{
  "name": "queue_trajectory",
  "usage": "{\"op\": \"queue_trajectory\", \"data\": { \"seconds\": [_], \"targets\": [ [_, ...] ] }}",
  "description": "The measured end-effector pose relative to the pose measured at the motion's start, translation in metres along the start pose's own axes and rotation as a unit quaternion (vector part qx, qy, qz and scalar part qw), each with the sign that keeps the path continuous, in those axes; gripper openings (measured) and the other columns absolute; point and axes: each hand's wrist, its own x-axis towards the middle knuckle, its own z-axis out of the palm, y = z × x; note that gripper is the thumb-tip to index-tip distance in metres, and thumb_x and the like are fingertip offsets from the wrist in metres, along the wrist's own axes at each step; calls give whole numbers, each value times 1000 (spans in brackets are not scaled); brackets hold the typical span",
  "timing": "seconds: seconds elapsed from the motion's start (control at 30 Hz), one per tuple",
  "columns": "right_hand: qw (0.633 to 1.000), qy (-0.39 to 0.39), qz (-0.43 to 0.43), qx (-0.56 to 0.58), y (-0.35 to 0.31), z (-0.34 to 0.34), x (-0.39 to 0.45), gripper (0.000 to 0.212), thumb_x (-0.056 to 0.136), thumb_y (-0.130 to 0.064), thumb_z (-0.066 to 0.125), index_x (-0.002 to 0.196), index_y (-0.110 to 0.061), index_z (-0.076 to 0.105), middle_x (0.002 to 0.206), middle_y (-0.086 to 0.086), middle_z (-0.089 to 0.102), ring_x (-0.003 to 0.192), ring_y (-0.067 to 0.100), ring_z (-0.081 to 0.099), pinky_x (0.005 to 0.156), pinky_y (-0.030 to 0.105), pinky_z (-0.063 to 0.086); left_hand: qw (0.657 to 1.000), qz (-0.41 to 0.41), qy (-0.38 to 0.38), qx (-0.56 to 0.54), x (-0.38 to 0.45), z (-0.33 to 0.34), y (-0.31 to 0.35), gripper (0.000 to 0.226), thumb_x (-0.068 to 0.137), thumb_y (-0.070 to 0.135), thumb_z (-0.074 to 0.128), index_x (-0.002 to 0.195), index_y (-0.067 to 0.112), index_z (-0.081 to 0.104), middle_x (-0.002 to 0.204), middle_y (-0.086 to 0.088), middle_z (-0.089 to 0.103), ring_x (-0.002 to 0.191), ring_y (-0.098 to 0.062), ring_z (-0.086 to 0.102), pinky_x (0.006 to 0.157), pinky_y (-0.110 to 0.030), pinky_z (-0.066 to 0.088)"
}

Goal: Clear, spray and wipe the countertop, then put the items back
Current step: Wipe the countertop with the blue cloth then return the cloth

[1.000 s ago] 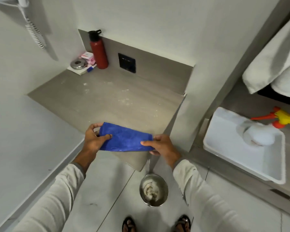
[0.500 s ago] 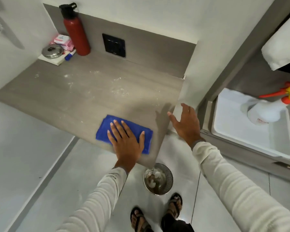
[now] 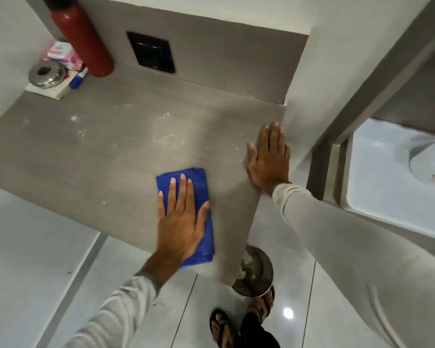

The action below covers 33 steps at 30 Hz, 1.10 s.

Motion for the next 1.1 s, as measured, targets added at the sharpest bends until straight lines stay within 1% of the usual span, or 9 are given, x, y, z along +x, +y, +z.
{"op": "queue_trajectory", "data": {
  "seconds": [0.07, 0.27, 0.37, 0.5, 0.73, 0.83, 0.97, 1.03, 1.1],
  "targets": [
    [1000, 17, -9, 9, 3, 1, 1, 71, 103, -51, 16, 161, -11, 14, 170, 14, 7, 157, 33, 8, 125, 55, 17, 998, -40, 31, 28, 22, 9, 26, 71, 102, 53, 14, 155, 6, 22, 164, -13, 19, 153, -29, 15, 123, -52, 17],
    [997, 25, -14, 68, 5, 9, 0, 69, 103, -50, 12, 162, -16, 4, 171, 6, -4, 158, 24, -5, 127, 55, 4, 985, 156, -20, 70, 74, -1, 19, 67, 103, 48, 2, 157, 9, 14, 166, -9, 14, 154, -24, 9, 122, -50, 19],
    [994, 29, -11, 106, 6, 8, 3, 72, 100, -54, 7, 162, -17, 3, 171, 5, -4, 158, 21, -7, 127, 54, 0, 974, 215, -30, 68, 60, -3, 13, 62, 105, 45, 14, 157, 11, 14, 166, -8, 13, 154, -23, 8, 121, -49, 22],
    [983, 24, -8, 183, 10, 4, 15, 82, 94, -64, 3, 162, -18, 1, 171, 1, -6, 157, 17, -11, 127, 48, -9, 928, 352, -65, 104, 44, -16, -8, 62, 105, 43, 27, 158, 14, 11, 167, -8, 7, 154, -24, 4, 122, -49, 21],
    [971, 3, 28, 238, 3, -3, 37, 76, 99, -59, 10, 162, -20, 0, 171, 0, -6, 156, 13, -15, 126, 42, -14, 852, 499, -97, 122, 118, -24, 0, 59, 106, 40, 26, 158, 20, 6, 167, -4, 4, 154, -21, 0, 124, -48, 13],
    [962, 20, 50, 267, 6, -9, 37, 75, 98, -62, 10, 163, -24, 4, 171, -1, -2, 156, 12, -13, 126, 43, -13, 850, 508, -72, 121, 161, -19, 6, 58, 106, 41, 28, 158, 22, 10, 167, -3, 7, 154, -19, 2, 125, -46, 10],
    [946, 44, 86, 309, 4, -17, 34, 72, 98, -63, 13, 162, -30, 5, 171, 2, 1, 157, 13, -9, 126, 46, -10, 872, 474, -40, 112, 215, -14, 8, 57, 105, 41, 27, 157, 21, 17, 166, -4, 14, 154, -20, 11, 124, -43, 14],
    [955, 48, 75, 284, -1, -16, 34, 73, 98, -63, 12, 162, -30, 4, 171, 2, 0, 157, 14, -10, 126, 48, -9, 901, 419, -12, 109, 236, -11, 6, 56, 105, 41, 26, 156, 20, 22, 165, -5, 19, 152, -22, 19, 123, -43, 19],
    [974, 46, 56, 216, -12, -9, 34, 72, 98, -63, 13, 162, -31, 5, 171, 4, 2, 158, 17, -8, 126, 52, -6, 946, 312, 18, 82, 246, -8, -2, 55, 103, 41, 27, 154, 20, 29, 162, -7, 28, 149, -25, 29, 119, -45, 26]
  ]
}}
